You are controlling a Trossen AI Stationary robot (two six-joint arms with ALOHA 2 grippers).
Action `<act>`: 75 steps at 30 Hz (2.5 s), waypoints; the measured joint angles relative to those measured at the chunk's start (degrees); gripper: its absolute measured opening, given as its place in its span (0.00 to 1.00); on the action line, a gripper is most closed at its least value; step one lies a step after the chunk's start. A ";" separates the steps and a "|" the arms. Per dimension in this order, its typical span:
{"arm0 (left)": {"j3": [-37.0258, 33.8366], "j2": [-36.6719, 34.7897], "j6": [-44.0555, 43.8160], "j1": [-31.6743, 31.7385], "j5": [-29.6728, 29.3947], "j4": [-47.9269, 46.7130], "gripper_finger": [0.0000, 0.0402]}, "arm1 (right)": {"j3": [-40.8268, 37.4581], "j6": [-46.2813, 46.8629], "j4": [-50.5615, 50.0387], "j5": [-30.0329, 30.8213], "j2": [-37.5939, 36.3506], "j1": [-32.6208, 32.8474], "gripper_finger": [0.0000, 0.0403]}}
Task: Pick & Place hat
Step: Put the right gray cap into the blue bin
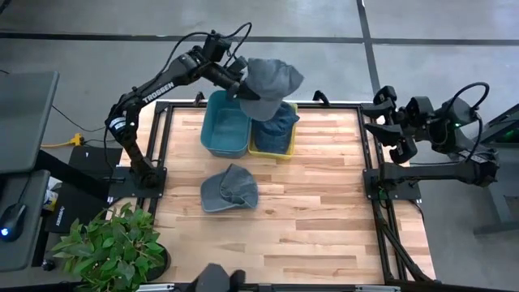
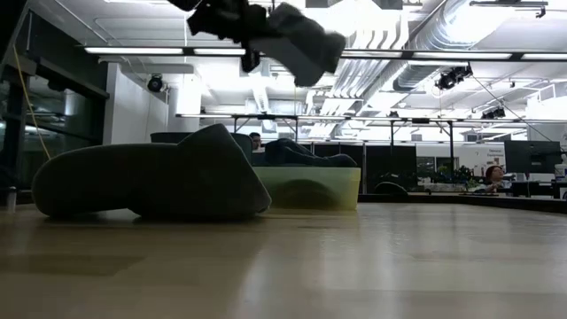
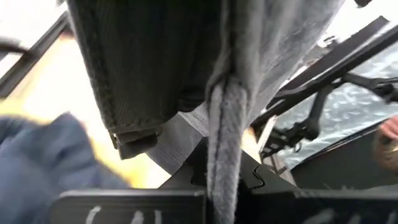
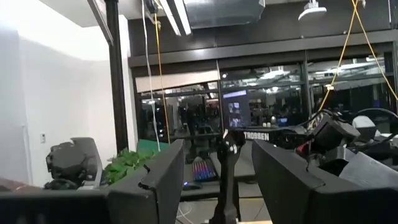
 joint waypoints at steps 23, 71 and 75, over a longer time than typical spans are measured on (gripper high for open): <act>-20.13 -2.71 -2.06 10.21 -5.43 -1.38 0.01 | 0.00 -0.17 -6.25 0.44 0.23 -0.02 0.45; -35.19 -8.92 -7.18 10.66 -20.88 -0.33 0.41 | -0.02 1.03 -4.47 3.58 4.61 -0.02 0.45; -35.19 -8.92 -7.48 10.80 -24.98 -0.19 0.51 | -0.02 1.22 -4.61 3.58 4.84 -0.02 0.45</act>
